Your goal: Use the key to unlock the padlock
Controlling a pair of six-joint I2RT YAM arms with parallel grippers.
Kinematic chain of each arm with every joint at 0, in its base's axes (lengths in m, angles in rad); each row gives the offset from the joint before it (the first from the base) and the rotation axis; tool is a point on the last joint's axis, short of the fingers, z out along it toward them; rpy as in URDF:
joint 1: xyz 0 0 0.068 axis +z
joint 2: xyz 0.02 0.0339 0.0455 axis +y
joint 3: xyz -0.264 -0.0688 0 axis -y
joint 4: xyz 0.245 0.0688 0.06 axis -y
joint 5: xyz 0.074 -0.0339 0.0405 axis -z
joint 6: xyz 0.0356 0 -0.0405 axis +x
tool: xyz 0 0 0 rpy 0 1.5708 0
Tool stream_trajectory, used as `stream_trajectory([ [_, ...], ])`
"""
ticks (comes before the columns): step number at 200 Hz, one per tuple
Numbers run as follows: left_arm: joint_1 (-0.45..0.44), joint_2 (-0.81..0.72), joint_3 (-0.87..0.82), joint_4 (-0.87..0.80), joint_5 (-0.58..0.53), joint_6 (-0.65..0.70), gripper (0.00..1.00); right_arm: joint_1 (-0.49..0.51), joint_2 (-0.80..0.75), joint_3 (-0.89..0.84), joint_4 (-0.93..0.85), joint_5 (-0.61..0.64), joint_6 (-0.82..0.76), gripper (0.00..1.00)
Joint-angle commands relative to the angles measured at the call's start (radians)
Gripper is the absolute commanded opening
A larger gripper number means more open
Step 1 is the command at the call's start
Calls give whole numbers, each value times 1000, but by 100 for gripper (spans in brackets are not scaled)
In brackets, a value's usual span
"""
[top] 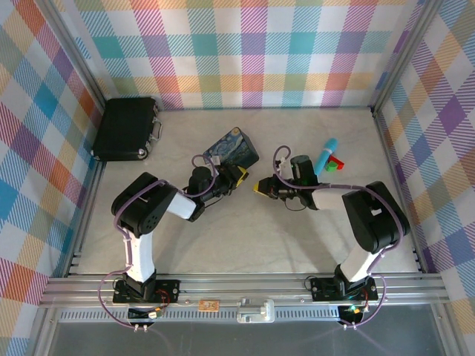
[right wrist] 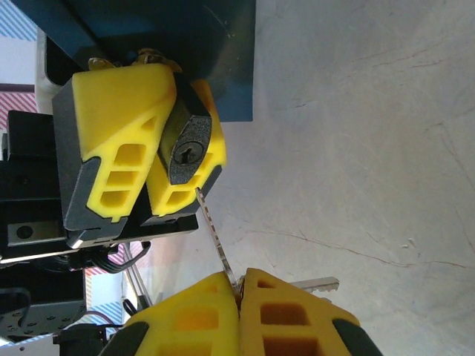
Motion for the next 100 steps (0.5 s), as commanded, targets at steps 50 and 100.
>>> stream_trajectory([
  [50,-13,20,0,19,33,-25,0,22,24,38,58,-37,28,0],
  [100,-19,12,-1,26,35,-20,0,23,36,55,58,-38,31,0],
])
